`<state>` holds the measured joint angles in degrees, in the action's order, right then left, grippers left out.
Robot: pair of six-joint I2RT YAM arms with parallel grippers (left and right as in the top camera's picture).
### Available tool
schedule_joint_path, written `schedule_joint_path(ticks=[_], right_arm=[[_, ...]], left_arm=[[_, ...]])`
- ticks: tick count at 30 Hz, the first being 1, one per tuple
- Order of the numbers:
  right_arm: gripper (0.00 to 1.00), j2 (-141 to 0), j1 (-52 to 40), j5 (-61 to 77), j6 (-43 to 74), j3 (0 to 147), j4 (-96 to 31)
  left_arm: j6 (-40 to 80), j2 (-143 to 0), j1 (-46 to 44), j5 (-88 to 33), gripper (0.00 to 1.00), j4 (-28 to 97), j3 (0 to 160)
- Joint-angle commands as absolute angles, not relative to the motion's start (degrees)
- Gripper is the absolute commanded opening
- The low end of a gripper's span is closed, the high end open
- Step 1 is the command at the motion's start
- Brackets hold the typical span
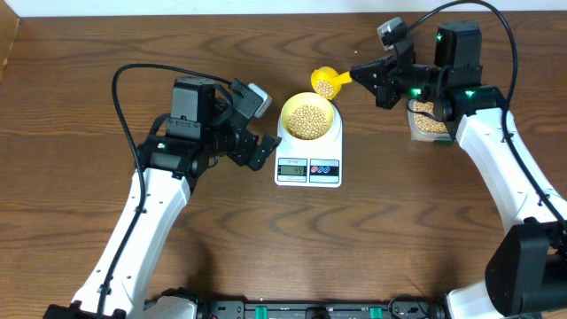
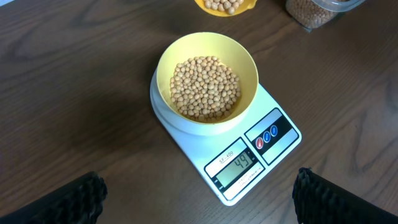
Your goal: Scoop item into bowl and weigh 50g on scale
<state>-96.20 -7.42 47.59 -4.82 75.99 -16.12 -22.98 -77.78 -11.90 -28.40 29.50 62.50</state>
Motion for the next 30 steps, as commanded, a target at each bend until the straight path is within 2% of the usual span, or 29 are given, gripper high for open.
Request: schedule_joint_path(ticks=[1,18,30], right_arm=[[0.01,-96.4,-7.8,46.9,-5.2,76.1,-16.3],[0.01,-96.5,-8.0,51.1,-6.5,76.1,-16.5],[0.01,-96.4,-8.0,47.5,-6.5,76.1,-16.5]], left_arm=[[-23.9,-77.0,-12.0,-28.9,0.98,29.5,62.8],[-23.9,-77.0,-12.0,-28.9,0.98,29.5,62.8],[-23.9,-77.0,-12.0,-28.9,0.98,29.5,62.8]])
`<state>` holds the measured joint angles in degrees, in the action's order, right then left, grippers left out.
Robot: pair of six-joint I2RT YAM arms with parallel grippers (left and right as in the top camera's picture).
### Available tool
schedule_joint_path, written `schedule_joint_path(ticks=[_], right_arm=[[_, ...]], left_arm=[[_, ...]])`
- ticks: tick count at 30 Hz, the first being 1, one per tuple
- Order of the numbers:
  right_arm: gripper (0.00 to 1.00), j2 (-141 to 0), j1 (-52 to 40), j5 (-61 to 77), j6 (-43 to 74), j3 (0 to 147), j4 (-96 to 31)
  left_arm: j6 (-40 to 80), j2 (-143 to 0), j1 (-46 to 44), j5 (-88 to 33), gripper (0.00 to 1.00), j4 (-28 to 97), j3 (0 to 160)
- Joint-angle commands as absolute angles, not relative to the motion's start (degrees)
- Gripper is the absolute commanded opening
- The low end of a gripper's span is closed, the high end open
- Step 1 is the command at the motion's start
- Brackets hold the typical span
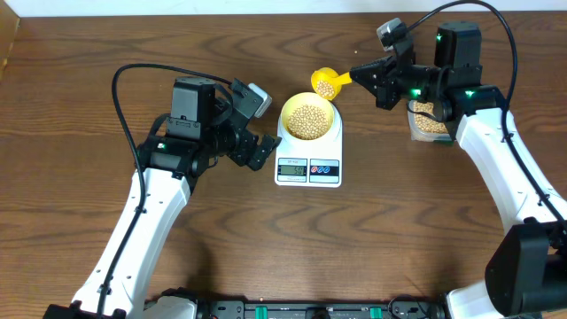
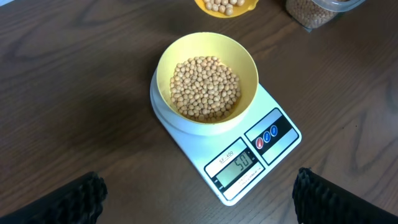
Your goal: Scoop item into bowl and weigh 50g on scale
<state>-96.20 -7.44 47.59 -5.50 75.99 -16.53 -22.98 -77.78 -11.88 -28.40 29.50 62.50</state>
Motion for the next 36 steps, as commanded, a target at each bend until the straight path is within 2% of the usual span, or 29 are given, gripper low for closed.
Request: schedule_joint_path(ticks=[1,13,26,36], right_arm=[[0.01,-96.4,-8.0,47.5,-6.5,76.1,-16.5],[0.01,-96.4,-8.0,47.5,-4.5,76.1,-16.4],[0.01,-96.4,-3.7,47.5,25.9,76.1,-4.5],[0.01,-96.4,5.7,48.4,34.6,76.1,-4.2]], left_arm=[[-23.9,-77.0,-12.0,-28.9,0.98,29.5,62.8],[-23.9,-77.0,-12.0,-28.9,0.98,29.5,62.8],[-23.9,-77.0,-12.0,-28.9,0.97,29.5,62.8],[-23.9,-77.0,-12.0,-28.9,0.98,29.5,62.8]])
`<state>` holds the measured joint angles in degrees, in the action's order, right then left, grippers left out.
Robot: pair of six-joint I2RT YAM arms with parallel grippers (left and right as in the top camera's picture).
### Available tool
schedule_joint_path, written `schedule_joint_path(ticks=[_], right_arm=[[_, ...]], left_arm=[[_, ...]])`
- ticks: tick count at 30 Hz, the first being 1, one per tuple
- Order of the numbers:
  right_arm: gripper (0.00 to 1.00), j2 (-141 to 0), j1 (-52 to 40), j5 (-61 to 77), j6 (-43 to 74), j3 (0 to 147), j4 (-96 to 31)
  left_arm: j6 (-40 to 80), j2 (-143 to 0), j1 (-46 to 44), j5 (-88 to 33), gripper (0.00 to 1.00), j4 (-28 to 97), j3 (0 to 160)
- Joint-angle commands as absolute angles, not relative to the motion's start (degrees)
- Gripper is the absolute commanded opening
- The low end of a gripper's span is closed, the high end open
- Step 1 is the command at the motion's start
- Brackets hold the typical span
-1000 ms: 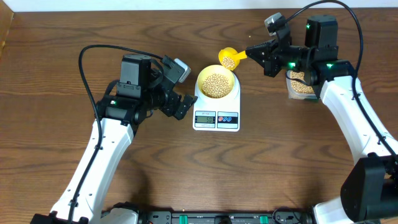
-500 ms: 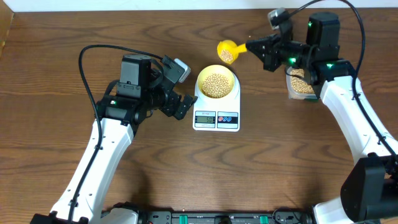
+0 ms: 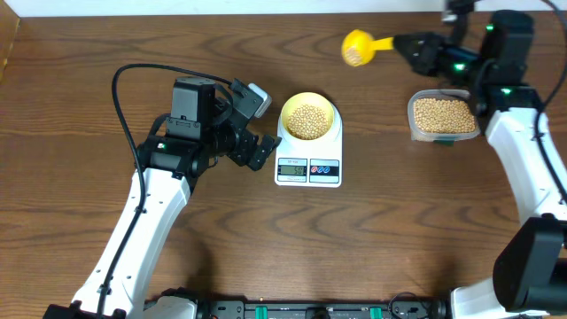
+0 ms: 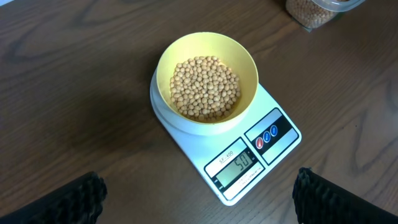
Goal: Scoop item into bowl and weigh 50g on scale
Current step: 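Carry the yellow scoop right, away from the bowl, toward the soybean tub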
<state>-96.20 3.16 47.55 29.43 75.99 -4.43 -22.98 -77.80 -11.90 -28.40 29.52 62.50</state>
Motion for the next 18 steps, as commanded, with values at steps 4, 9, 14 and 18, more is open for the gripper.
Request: schedule_joint_path(ticks=[4,9,14,18], right_arm=[[0.01,-96.4,8.4,49.4,38.4,76.1,-4.2],[0.01,-96.4,12.1,52.3,39.0,76.1,-4.2],[0.01,-96.4,15.3,53.8,39.0,76.1,-4.3],[0.01,-96.4,17.5,54.2,41.0,76.1,-4.3]], left_arm=[[-23.9,-77.0,-12.0,-28.9,0.98,29.5,62.8],[-23.9,-77.0,-12.0,-28.9,0.98,29.5,62.8],[-23.9,-77.0,-12.0,-28.9,0.98,29.5,62.8],[-23.9,-77.0,-12.0,-28.9,0.97,29.5,62.8]])
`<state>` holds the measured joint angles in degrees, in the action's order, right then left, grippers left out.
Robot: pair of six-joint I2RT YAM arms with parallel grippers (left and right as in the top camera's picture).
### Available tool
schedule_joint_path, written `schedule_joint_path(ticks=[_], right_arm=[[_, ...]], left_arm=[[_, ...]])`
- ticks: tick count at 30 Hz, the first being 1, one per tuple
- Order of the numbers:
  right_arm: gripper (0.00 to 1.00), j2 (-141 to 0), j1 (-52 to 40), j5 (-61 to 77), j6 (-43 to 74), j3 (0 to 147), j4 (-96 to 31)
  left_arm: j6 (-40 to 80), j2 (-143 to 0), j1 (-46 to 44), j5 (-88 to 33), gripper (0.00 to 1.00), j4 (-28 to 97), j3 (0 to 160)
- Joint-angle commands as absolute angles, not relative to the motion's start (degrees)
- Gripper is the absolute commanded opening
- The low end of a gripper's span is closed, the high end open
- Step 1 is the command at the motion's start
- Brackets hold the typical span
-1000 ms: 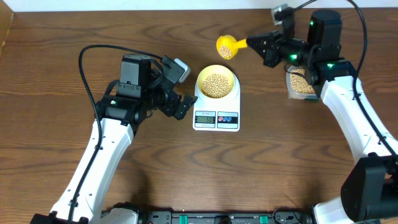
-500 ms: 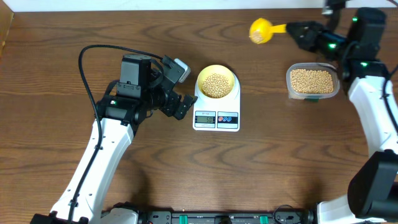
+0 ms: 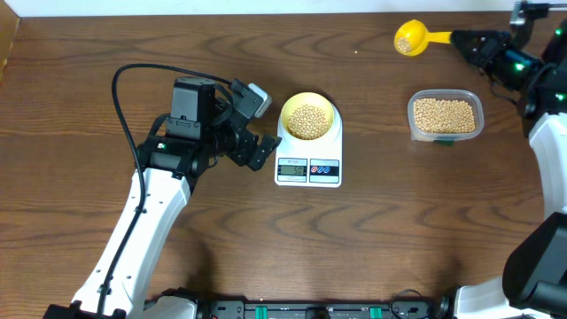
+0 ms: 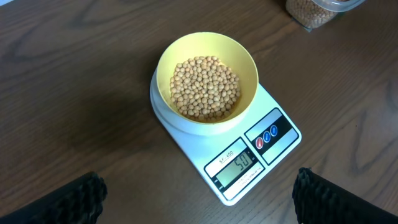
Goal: Scoop item into bowl and weigh 50g on scale
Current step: 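Carry the yellow scoop right, away from the bowl, toward the soybean tub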
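Observation:
A yellow bowl (image 3: 308, 118) of pale beans sits on the white scale (image 3: 308, 166), left of centre in the overhead view. In the left wrist view the bowl (image 4: 207, 78) is full of beans and the scale's display (image 4: 239, 163) reads 50. My left gripper (image 3: 254, 149) hangs open just left of the scale, and its black fingers (image 4: 74, 199) frame the scale's front corner. My right gripper (image 3: 468, 42) is shut on the handle of a yellow scoop (image 3: 410, 37) at the far right back. The scoop holds a few beans.
A clear tub of beans (image 3: 446, 115) stands to the right of the scale, below the scoop, and its corner (image 4: 317, 9) shows at the top of the left wrist view. Brown wooden table (image 3: 372, 239) all round. The left arm's black cable (image 3: 120, 89) loops at the left.
My right gripper has carried the scoop further right along the back of the table, now past the tub's left end. The bowl, the scale reading of 50 and the left arm are unchanged.
At first the scoop was held at the bowl's back rim and the display read about 44. A second later the scoop was in the same place and the display read 50. Then the scoop was away behind the table's middle, and now at the far right.

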<state>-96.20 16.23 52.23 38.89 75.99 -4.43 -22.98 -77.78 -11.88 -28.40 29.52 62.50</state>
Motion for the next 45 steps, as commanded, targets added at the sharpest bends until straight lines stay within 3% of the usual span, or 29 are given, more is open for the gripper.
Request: schedule_joint_path(ticks=[1,13,45], right_arm=[[0.01,-96.4,18.2,54.2,41.7,76.1,-4.3],[0.01,-96.4,25.3,55.0,40.6,76.1,-12.1],[0.01,-87.0,29.3,47.3,9.7,76.1,-30.0]], left_arm=[[-23.9,-77.0,-12.0,-28.9,0.97,29.5,62.8],[-23.9,-77.0,-12.0,-28.9,0.97,29.5,62.8],[-23.9,-77.0,-12.0,-28.9,0.98,29.5,62.8]])
